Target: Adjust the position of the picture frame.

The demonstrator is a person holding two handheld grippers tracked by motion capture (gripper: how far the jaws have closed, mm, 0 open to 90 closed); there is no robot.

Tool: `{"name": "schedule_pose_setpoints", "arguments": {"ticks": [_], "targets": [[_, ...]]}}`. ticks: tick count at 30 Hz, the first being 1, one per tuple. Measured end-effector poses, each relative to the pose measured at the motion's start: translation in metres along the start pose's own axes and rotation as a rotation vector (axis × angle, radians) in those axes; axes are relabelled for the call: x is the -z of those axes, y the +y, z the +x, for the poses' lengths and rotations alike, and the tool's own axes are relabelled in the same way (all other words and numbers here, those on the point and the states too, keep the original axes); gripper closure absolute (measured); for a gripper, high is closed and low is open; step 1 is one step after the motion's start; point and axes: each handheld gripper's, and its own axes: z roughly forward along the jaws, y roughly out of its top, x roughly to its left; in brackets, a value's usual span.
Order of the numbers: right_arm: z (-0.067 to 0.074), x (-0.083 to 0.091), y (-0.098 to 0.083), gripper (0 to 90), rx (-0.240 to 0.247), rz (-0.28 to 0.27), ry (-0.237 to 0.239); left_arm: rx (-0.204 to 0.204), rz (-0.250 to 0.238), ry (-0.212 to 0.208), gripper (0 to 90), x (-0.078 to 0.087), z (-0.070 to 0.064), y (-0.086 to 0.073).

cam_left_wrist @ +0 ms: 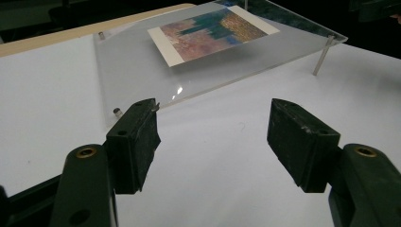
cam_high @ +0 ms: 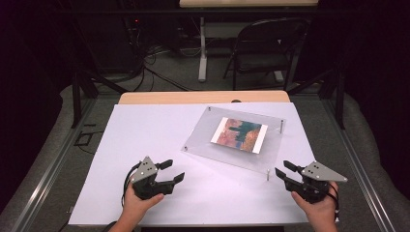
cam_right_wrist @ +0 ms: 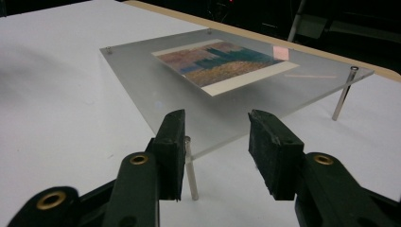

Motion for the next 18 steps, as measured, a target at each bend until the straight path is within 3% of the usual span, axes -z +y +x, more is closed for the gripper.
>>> {"name": "schedule_pose_setpoints", "arguments": {"ticks": [3, 8, 12, 18], "targets": [[-0.004, -0.001, -0.004, 59.3, 0.004, 0.015, -0.01, 0.023, 0.009, -0.02, 36.3, -0.002, 0.002, -0.001], [-0.012, -0.003, -0.013, 62.7, -0.004, 0.055, -0.019, 0.023, 0.005, -0.021, 38.0, -0.003, 0.003, 0.0], [-0.014, -0.005, -0.017, 66.0, -0.018, 0.075, 0.0, 0.029, 0.015, -0.025, 38.3, -0.005, 0.004, 0.0], [-0.009, -0.013, -0.022, 68.9, 0.009, 0.119, 0.033, 0.022, 0.012, -0.023, 38.4, -0.006, 0.003, 0.001]]}}
